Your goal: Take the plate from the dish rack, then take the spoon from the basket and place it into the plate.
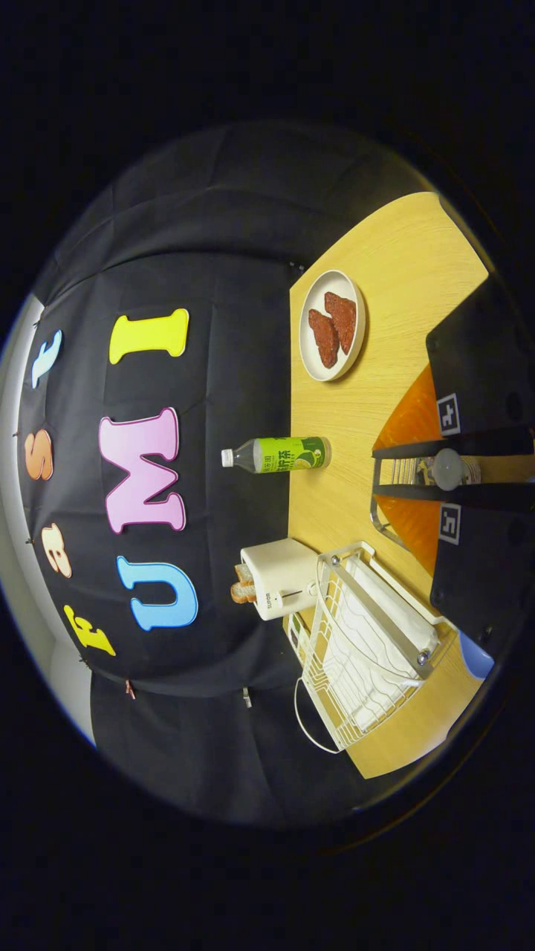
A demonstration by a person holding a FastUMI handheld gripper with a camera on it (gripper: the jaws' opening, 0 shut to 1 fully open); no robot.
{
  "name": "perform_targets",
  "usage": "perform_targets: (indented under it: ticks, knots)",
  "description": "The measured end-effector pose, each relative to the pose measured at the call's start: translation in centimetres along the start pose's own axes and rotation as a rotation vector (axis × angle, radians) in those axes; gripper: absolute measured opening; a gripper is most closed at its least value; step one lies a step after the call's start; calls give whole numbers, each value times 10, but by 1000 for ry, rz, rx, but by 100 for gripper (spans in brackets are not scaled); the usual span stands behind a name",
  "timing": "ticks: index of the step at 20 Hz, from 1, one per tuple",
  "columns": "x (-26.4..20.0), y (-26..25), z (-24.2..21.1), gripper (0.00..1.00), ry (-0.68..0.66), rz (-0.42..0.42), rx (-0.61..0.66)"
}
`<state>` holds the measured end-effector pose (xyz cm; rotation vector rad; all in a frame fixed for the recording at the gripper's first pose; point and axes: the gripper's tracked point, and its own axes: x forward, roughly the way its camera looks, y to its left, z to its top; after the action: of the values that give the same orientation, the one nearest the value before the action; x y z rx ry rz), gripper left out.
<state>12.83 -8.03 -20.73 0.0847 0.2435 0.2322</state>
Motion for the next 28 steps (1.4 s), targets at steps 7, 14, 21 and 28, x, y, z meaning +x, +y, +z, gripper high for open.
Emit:
perform_targets:
  ticks: [7,14,21,28]
  knots:
    - [-7,8,35,17,-14,18,20]
    - [-48,29,90,16,-51,97,23]
    - [-100,84,79,16,4,268,8]
    - [-112,107,7,17,160,361,-16]
